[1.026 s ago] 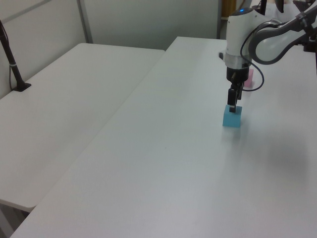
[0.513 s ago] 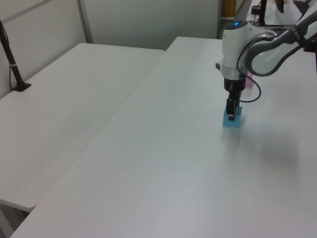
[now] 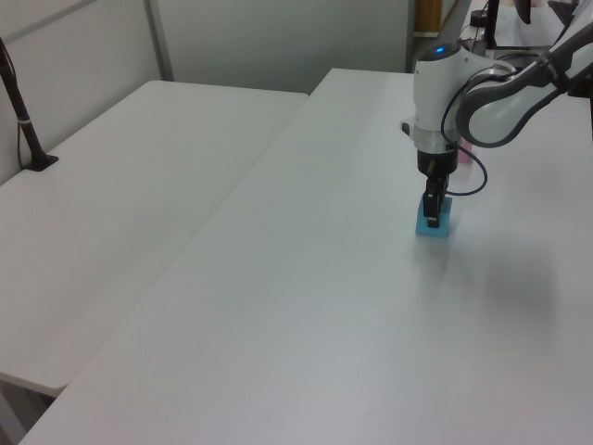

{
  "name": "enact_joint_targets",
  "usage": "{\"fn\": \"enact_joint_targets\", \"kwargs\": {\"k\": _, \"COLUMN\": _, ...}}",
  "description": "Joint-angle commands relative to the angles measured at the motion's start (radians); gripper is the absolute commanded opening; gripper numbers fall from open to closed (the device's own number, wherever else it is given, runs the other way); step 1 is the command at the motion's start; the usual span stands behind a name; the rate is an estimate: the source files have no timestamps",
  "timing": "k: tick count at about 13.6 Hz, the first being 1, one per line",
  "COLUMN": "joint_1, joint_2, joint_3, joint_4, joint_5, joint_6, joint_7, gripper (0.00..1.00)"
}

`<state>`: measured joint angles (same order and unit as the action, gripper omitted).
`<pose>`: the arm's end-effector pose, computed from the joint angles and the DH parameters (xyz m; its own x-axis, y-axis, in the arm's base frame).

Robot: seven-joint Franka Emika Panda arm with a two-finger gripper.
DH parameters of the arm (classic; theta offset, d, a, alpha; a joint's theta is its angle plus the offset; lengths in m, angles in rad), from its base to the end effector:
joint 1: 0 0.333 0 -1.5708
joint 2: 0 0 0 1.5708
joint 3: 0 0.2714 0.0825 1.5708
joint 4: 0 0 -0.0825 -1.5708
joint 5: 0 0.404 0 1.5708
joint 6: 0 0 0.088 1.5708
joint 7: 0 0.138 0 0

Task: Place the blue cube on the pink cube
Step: 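Close the gripper on the light-blue cube and lift it, then carry the held blue cube over to above the pink cube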

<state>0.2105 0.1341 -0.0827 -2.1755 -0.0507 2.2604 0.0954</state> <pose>0.5494 0.0674 0.2380 0.9969 0.0648 -0.0448 0.0671 -0.9963 0.0530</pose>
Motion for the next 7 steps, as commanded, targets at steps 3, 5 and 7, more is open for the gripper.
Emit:
{"fn": "enact_joint_targets", "kwargs": {"k": 3, "joint_1": 0.009, "joint_2": -0.094, "joint_3": -0.008, "joint_4": 0.125, "joint_5": -0.015, "joint_6": -0.218, "joint_7": -0.049, "gripper": 0.11}}
{"fn": "enact_joint_targets", "kwargs": {"k": 5, "joint_1": 0.007, "joint_2": -0.100, "joint_3": -0.008, "joint_4": 0.282, "joint_5": -0.014, "joint_6": -0.393, "joint_7": -0.054, "gripper": 0.12}}
{"fn": "enact_joint_targets", "kwargs": {"k": 7, "joint_1": -0.002, "joint_2": -0.097, "joint_3": -0.008, "joint_4": 0.426, "joint_5": -0.012, "joint_6": -0.525, "joint_7": -0.056, "gripper": 0.12}}
